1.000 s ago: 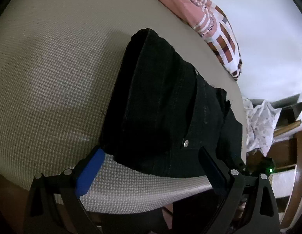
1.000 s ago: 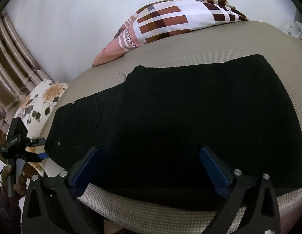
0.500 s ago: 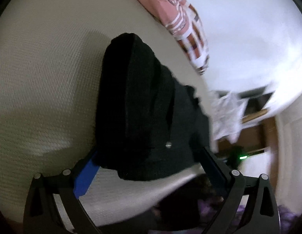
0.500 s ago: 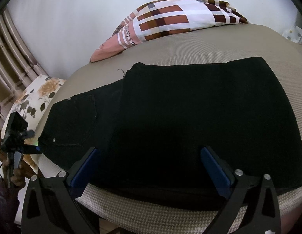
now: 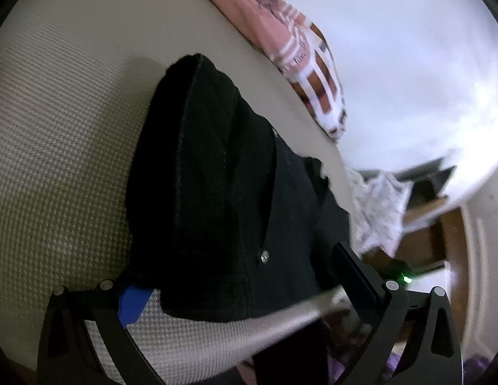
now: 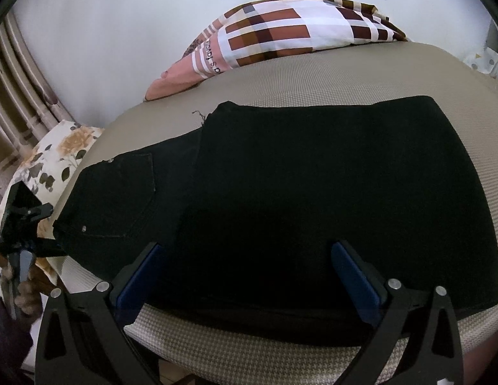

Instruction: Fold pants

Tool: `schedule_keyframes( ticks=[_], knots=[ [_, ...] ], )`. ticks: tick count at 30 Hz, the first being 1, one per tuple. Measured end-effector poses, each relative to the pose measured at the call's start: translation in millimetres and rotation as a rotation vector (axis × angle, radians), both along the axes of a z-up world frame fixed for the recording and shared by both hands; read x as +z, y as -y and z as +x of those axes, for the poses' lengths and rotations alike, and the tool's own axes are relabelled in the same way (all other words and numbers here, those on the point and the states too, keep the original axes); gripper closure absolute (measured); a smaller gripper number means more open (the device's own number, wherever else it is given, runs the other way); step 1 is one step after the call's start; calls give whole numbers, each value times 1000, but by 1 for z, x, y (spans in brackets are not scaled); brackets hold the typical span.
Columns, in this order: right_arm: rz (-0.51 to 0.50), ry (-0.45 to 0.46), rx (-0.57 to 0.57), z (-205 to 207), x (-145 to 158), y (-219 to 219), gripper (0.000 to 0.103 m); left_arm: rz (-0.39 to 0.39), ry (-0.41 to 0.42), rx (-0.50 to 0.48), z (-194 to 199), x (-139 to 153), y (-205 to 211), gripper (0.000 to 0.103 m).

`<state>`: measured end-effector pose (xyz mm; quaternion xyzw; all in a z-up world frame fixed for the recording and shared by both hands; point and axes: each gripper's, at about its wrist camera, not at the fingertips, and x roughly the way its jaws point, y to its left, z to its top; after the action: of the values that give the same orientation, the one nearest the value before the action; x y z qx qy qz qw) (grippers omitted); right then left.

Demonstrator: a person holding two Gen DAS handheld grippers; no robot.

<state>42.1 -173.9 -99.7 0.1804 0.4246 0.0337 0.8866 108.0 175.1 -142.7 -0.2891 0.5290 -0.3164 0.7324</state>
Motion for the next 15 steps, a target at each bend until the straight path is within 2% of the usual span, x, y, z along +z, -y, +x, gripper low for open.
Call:
schedule_keyframes(
  ticks=[3,6,10,15],
  knots=[
    [0,0,-1,0,0,0,0,100,53,-29,-5,4,15,2],
    [5,1,-2,0,0,0,0,63,75,0,-9,1,9,0],
    [21,9,-1,-2,0,1,0,13,41,8,-5,-2,0,0],
    [27,12,0,-2,0,1,0,27,43,54,-7,0,-2,0]
  ],
)
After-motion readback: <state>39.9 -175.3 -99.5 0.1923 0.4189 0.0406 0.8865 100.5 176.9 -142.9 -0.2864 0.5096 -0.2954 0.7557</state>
